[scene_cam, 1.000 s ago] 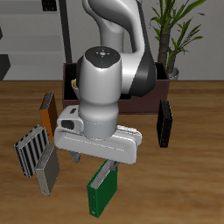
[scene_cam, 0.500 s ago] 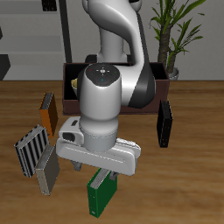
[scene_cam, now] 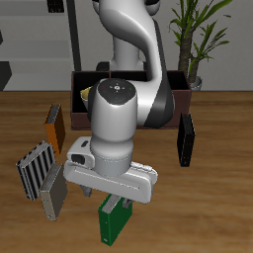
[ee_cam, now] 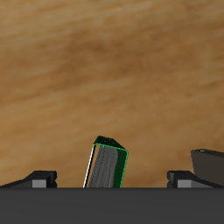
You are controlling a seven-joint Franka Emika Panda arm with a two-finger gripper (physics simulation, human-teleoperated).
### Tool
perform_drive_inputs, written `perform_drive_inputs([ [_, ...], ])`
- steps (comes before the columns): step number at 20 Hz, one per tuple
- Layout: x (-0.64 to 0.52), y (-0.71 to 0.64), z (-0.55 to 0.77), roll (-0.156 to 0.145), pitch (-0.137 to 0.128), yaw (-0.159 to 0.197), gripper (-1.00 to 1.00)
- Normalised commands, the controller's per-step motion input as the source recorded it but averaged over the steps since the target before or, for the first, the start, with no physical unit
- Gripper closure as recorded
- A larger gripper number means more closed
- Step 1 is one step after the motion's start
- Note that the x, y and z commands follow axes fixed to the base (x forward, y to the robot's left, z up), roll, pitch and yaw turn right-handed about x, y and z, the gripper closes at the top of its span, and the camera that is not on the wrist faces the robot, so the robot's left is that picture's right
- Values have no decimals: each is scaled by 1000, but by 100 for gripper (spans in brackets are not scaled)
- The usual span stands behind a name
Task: Place the white-yellow mug into the back desk caddy's left compartment and place the green book into the back desk caddy's front compartment
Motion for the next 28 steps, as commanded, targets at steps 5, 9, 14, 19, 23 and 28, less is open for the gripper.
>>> perform_drive_inputs([
  [5,-16,-10,-188,-2,17,-40,-100],
  [9,16,-32,-192,-7,27,-36,-100],
  [14,-12,-21,-187,-1,33,-23,-100],
  [19,-134,150,-228,35,34,-36,-100],
  [23,-44,169,-269,33,32,2,100],
  [28,-43,-105,-77,-19,25,-38,100],
])
